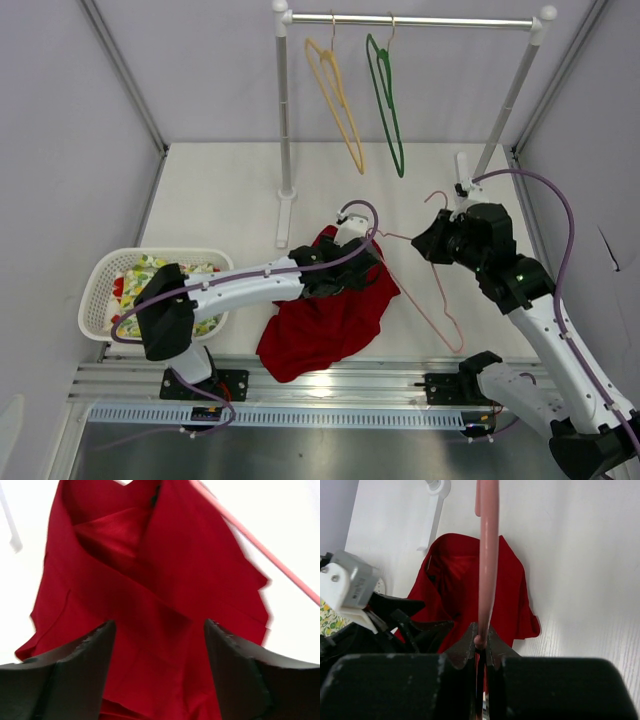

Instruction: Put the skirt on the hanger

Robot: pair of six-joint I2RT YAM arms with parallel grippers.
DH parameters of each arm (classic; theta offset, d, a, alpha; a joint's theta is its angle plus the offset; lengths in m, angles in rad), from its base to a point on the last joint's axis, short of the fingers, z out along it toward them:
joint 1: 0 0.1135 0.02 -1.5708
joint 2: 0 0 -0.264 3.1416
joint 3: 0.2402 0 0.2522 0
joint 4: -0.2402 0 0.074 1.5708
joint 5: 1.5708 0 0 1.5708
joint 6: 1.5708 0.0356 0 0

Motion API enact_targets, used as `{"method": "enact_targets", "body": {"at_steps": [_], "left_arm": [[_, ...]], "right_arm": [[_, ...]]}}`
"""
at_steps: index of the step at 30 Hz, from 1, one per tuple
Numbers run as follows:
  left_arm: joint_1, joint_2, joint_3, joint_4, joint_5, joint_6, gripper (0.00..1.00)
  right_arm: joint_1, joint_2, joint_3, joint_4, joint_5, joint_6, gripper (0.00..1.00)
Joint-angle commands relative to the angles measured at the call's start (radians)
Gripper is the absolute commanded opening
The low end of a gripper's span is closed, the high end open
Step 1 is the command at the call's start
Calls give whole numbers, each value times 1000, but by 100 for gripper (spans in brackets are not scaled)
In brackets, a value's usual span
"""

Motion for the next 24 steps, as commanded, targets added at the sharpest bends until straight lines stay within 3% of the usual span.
{"method": "enact_targets", "body": {"at_steps": [1,3,11,14,18,24], "left_arm": [[-3,6,16,-78,-62,-37,70],[-1,-18,-30,-73,-53,-60,53],[0,-208,-209,-107,-22,-121,6],[10,-270,-282,-95,18,-144,0],[37,-333,-398,-46,73,-161,0],[146,-478,-591,140,217,-195,0]], "right_arm": [[1,6,18,65,-53,-14,0],[1,9,17,82,-89,-19,0],[7,37,20,97,-198,-32,0],[29,57,-8,108,-251,-14,0],[90,72,-58,113,-214,7,0],[141,40,-137,102,-185,17,0]]}}
